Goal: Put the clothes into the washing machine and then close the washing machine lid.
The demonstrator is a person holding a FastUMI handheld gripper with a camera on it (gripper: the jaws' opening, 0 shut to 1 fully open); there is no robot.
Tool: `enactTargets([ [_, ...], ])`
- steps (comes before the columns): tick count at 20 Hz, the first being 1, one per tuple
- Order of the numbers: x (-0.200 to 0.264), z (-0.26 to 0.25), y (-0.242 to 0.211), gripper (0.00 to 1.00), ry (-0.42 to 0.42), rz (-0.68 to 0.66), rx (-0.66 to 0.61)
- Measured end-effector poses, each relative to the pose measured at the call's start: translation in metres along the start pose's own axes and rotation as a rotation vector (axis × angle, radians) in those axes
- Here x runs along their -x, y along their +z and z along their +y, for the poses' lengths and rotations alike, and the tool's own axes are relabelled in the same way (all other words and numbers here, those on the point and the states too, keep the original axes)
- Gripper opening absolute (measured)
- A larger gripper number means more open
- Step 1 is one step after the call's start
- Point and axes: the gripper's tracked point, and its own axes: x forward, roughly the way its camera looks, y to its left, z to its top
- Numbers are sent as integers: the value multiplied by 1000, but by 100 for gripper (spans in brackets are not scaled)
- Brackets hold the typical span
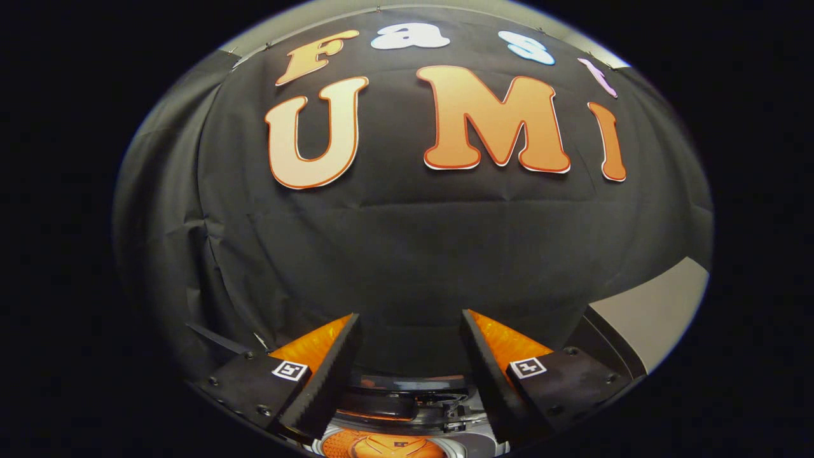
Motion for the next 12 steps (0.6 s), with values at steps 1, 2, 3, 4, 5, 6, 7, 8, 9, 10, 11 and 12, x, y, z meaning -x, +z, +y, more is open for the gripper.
enactTargets([
  [1,7,1,-1,100,2,-3,2],
  [2,13,2,-2,99,5,-5,4],
  [3,20,1,-2,100,7,-5,6],
  [4,27,1,-5,99,9,-7,8],
  [5,32,2,-8,99,9,-8,8],
  [6,38,2,-9,99,9,-10,10],
  [7,44,7,-16,99,9,-11,11],
  [8,48,8,-19,99,10,-14,12],
  [9,52,7,-22,99,11,-14,13],
  [10,57,7,-24,99,12,-13,14],
  [11,61,8,-26,99,13,-14,14],
  [12,64,8,-29,99,13,-13,15],
])
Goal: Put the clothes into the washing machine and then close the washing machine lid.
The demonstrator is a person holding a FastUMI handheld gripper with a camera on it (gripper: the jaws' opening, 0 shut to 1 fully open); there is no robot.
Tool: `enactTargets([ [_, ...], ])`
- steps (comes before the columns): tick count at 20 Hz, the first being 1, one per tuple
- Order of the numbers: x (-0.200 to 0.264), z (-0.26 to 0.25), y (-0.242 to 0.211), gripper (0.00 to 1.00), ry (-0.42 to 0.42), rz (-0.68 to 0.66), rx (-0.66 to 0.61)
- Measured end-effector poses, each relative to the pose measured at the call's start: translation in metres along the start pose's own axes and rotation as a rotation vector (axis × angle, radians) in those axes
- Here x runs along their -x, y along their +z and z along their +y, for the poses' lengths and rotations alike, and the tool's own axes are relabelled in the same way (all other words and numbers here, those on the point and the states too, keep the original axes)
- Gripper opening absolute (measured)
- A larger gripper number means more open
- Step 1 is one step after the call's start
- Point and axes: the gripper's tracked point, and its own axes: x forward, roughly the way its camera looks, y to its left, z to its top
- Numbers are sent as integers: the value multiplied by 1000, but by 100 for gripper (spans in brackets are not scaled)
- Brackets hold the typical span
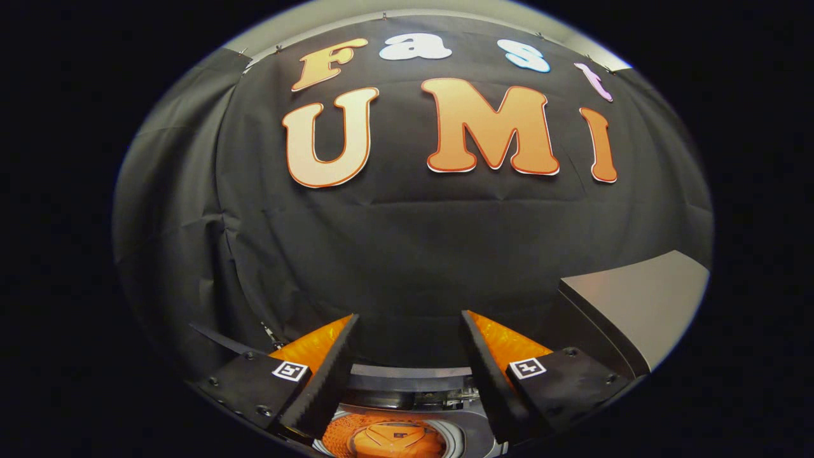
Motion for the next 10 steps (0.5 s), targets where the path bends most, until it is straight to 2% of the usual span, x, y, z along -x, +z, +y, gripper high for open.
enactTargets([
  [6,37,4,-22,99,-4,-24,7],
  [10,74,5,-63,98,-21,-28,7],
])
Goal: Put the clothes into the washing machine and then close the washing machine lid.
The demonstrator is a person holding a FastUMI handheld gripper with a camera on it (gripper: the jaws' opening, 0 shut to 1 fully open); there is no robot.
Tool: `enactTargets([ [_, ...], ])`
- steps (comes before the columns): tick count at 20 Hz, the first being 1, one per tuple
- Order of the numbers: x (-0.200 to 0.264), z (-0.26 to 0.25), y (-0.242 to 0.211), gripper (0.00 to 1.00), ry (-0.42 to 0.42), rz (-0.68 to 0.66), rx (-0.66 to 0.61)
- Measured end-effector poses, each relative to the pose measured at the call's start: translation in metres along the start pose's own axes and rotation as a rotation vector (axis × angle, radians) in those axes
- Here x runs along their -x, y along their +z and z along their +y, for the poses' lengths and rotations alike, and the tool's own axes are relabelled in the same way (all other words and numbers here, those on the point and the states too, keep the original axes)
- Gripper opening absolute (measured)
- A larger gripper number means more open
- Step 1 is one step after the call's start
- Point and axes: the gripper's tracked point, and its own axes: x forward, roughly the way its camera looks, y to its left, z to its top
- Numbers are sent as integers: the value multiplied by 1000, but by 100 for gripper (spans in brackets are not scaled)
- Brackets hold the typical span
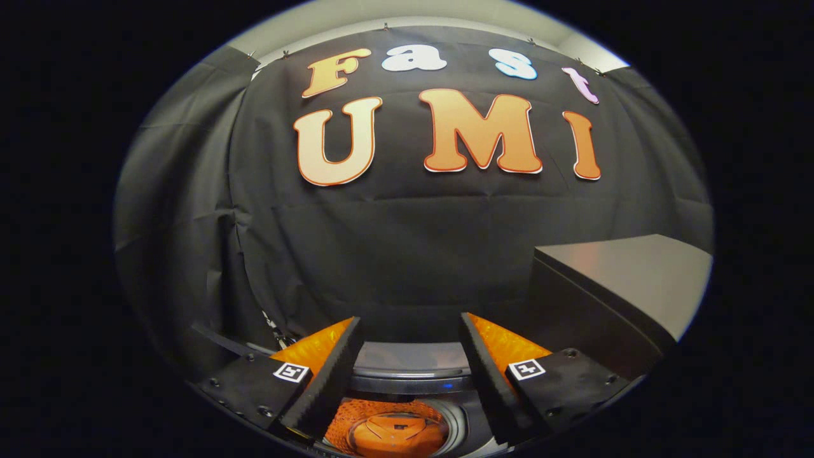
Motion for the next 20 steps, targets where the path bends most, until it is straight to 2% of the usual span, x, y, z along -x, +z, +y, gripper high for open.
enactTargets([
  [4,30,10,-62,98,33,69,37],
  [7,37,12,-83,98,55,117,44],
  [15,39,16,-73,98,65,125,-8],
  [20,65,21,-35,98,99,65,-1],
])
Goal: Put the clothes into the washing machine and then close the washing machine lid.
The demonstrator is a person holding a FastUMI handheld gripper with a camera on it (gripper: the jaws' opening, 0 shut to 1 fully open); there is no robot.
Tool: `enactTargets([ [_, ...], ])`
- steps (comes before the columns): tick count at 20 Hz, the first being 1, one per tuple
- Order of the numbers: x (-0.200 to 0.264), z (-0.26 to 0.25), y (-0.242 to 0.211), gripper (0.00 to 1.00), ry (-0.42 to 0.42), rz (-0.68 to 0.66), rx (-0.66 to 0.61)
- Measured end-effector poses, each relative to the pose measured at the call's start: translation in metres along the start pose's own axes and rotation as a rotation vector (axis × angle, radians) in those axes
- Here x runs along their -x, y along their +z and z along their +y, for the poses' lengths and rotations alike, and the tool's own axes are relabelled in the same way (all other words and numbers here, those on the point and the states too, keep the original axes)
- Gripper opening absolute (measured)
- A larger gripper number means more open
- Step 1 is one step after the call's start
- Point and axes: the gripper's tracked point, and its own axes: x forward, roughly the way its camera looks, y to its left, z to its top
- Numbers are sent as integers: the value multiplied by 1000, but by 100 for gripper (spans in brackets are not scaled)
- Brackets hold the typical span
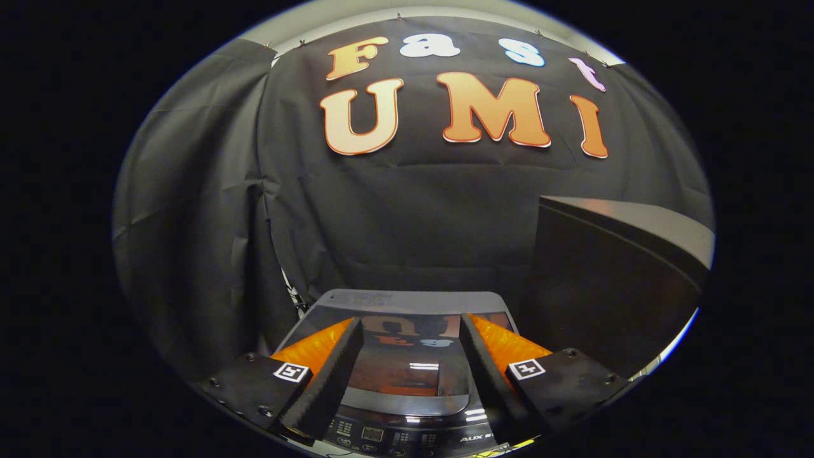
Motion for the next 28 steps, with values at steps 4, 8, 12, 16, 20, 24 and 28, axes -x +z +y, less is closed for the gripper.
enactTargets([
  [4,33,6,43,98,45,-61,-18],
  [8,73,-6,90,98,70,-123,-13],
  [12,118,-40,137,98,81,-194,-10],
  [16,158,-86,167,98,64,-232,-6],
  [20,196,-133,176,98,17,-244,1],
  [24,239,-184,179,98,-70,-249,25],
  [28,290,-211,209,98,-148,-319,107],
])
